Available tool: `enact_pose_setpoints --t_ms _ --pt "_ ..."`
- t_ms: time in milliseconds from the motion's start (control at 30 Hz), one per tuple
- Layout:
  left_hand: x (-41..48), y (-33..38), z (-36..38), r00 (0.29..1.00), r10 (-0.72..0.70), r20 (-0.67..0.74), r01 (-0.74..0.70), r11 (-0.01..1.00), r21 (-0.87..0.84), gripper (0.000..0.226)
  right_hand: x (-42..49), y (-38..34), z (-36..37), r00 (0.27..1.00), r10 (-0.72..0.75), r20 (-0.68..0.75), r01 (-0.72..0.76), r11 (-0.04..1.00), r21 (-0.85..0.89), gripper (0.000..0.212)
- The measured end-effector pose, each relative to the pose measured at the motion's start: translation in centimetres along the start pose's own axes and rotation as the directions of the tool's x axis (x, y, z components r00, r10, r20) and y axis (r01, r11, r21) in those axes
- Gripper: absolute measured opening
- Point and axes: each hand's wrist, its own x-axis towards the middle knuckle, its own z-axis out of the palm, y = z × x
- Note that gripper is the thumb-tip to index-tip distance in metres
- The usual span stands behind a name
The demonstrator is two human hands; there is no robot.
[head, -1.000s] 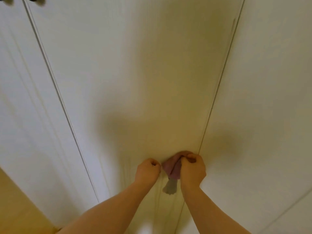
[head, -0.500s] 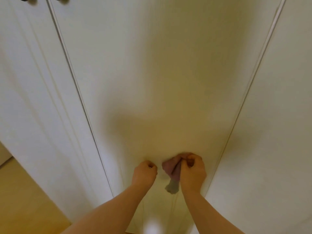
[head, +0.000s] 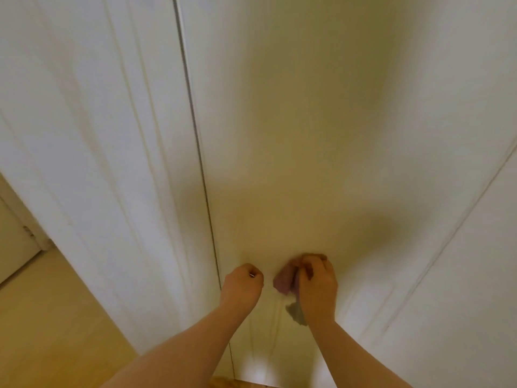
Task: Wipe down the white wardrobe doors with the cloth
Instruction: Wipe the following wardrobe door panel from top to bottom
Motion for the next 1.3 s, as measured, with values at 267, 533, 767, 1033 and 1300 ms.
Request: enact_pose_setpoints --t_ms 267,533,767,1033,1300 --pt "2.1 -2.6 -4.0 1.0 -0.009 0.029 0.01 1.0 -0.024 0.012 -0.7 -3.9 3.6 0.988 -0.113 -0.109 0.107 0.993 -0.054 0.013" --pt "2.6 -3.1 -5.6 0.997 -0.017 0.081 0.026 0.993 -0.113 0.015 -1.7 -3.7 5.4 0.979 0.204 -0.028 -0.206 0.961 -0.184 0.023" --pt "3.2 -3.0 -5.3 0.996 -0.044 0.08 0.049 0.997 -0.065 0.015 -1.8 -5.5 7.9 0.945 -0.319 0.07 0.326 0.903 -0.279 0.01" --pt "4.6 -4.3 -6.4 0.999 -0.046 0.027 0.048 0.996 -0.081 0.015 -1.7 -1.0 8.6 0.803 -0.412 0.43 0.595 0.563 -0.573 0.043" --pt "4.9 -4.5 -5.9 1.0 -0.015 0.018 0.016 0.997 -0.069 0.015 -1.4 -3.0 9.5 0.79 -0.542 0.286 0.603 0.604 -0.522 0.054"
